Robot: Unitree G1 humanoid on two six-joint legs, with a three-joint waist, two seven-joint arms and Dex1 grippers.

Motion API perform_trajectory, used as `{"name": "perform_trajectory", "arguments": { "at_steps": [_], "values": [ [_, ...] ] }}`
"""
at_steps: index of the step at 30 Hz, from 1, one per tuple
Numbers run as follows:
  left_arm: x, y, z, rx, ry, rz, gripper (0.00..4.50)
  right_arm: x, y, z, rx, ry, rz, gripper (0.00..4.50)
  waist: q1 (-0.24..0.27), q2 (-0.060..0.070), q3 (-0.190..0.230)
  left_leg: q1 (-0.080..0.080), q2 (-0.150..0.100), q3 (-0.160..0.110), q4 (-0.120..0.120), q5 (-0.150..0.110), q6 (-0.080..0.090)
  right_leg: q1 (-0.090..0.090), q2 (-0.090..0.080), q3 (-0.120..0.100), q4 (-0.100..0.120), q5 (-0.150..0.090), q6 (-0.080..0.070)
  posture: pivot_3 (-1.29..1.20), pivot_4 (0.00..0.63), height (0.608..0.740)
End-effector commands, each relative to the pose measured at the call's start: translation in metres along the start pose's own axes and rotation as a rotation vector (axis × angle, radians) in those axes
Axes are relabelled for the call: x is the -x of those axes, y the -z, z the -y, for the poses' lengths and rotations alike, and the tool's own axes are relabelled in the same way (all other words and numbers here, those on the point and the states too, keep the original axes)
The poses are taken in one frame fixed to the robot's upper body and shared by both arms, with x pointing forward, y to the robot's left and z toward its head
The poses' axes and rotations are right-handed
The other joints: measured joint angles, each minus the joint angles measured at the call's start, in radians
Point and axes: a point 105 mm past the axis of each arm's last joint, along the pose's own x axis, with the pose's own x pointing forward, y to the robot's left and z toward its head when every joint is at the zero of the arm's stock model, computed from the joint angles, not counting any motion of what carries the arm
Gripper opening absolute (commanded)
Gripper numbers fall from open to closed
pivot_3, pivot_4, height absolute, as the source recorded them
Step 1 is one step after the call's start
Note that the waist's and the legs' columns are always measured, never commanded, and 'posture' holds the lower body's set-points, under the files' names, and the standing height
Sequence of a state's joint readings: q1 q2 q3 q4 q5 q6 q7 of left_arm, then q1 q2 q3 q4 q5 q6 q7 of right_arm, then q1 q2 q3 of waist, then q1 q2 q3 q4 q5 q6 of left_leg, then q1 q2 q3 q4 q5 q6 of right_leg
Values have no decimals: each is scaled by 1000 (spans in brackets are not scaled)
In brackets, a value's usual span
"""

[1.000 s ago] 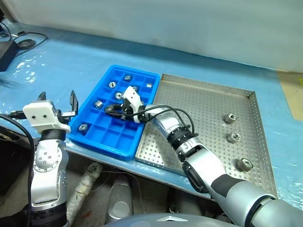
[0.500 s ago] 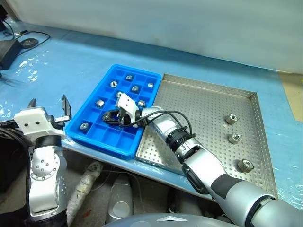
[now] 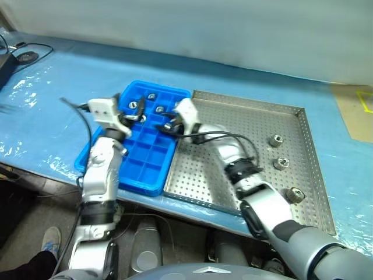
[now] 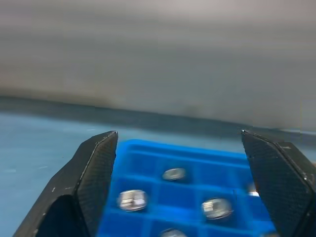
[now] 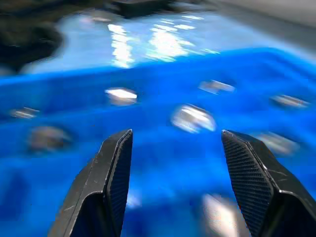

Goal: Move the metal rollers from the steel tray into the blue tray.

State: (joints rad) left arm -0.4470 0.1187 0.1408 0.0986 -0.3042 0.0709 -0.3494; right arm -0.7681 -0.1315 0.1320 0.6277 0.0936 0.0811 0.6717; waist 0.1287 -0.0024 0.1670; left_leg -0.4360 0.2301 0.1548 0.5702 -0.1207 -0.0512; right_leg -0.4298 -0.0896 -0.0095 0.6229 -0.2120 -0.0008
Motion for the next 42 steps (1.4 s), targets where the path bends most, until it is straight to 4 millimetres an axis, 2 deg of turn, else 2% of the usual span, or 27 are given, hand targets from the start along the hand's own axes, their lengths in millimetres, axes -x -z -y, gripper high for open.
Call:
{"name": "perform_trajectory", "arguments": {
  "at_steps": [1,7,10,14,20,23,28,35,38,42],
  "values": [
    [-20,2,34,64,218,-1,4213,37,1,33,-3,176,4,3024,-35,0,0,0,-1,1,0,0,0,-1,0,3,-1,1,2,-345,150,740],
    [-48,14,73,107,465,-56,4213,105,10,68,-5,436,-29,3024,-150,0,0,3,-1,6,0,-2,7,-4,2,11,-1,2,3,-521,150,740],
    [-57,20,86,104,528,-85,4213,126,10,72,-8,507,-37,3024,-186,0,0,10,-1,13,-1,-6,14,-4,2,13,-3,2,3,-521,150,740],
    [-73,39,97,49,529,-168,4213,151,12,78,8,593,-63,3024,-223,0,0,15,-4,20,1,-11,21,0,1,17,-6,2,4,-659,150,740],
    [-88,44,122,101,532,-199,4213,183,4,82,-20,735,-23,3024,-283,0,0,14,-8,23,6,-18,32,7,-3,21,-18,5,8,-798,150,740],
    [-94,43,142,94,564,-208,4213,199,8,77,-4,791,-49,3024,-316,0,0,12,-8,25,9,-21,37,8,-5,21,-21,5,8,-878,150,740],
    [-102,45,160,62,543,-235,4213,227,14,64,-19,895,-64,3024,-395,1,0,8,-9,25,9,-24,42,8,-5,19,-28,5,9,-1017,150,740],
    [-106,60,159,-31,443,-317,4213,262,20,43,-46,1011,-102,3024,-534,1,0,7,-10,25,10,-28,43,11,-8,14,-37,4,16,-1131,150,740],
    [-105,68,148,-77,368,-349,4213,272,27,38,-51,1040,-138,3024,-579,1,0,5,-12,23,10,-29,43,12,-10,12,-38,1,26,-1133,150,740],
    [-105,68,119,-85,257,-328,4213,265,33,32,-69,1017,-154,3024,-627,1,-1,4,-24,21,11,-30,45,12,-21,11,-38,1,34,-1106,150,740]
  ]
}}
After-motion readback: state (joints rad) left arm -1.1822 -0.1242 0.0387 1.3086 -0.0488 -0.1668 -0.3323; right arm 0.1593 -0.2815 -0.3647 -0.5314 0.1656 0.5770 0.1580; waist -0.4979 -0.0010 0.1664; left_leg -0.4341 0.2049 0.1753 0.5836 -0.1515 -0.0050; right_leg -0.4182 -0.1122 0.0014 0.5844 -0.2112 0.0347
